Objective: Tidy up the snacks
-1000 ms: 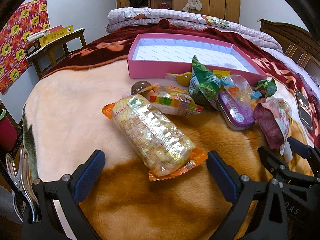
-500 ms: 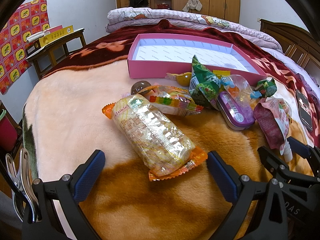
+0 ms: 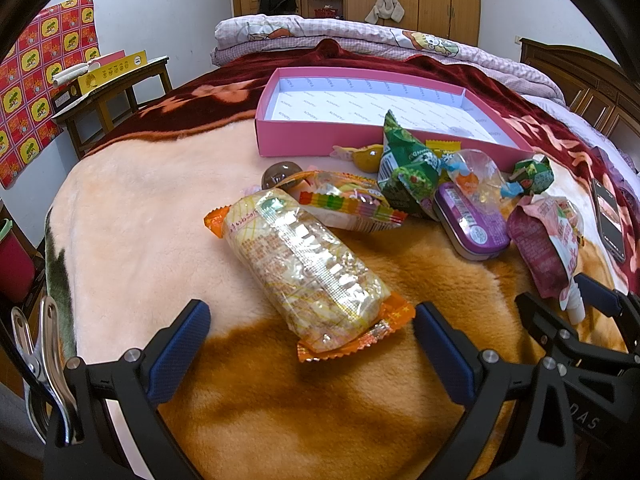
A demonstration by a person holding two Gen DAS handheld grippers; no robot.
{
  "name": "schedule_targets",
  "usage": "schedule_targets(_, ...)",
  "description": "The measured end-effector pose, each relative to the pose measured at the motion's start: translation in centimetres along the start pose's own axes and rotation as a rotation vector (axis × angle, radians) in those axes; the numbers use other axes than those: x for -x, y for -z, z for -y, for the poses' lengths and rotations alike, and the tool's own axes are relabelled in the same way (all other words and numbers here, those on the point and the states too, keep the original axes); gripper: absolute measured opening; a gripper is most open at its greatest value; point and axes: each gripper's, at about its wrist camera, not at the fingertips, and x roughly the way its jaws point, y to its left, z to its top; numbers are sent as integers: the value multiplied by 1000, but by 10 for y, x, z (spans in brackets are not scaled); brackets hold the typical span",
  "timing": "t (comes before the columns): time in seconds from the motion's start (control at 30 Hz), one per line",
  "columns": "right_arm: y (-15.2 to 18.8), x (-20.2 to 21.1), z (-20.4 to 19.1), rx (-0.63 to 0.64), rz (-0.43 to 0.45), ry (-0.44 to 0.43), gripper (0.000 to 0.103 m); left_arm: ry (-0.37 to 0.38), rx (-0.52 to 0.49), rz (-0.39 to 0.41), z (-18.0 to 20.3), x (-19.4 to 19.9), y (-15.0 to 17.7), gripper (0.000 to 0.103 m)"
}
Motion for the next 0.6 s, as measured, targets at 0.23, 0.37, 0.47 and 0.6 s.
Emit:
schedule_targets(0.23, 0, 0, 0, 0, 0, 0, 88, 0, -1, 0, 0, 0, 0, 103)
schedule_targets(0.37, 0, 1, 0, 1, -1, -2, 88, 2, -3, 0, 0, 0, 0, 103)
schedule_targets(0.47, 1, 1, -1, 6, -5, -5, 88, 4, -6, -1, 0, 0, 0, 103)
schedule_targets(0.6, -1, 1, -2, 15, -13, -12, 87, 9, -10, 0, -1, 6, 4, 102)
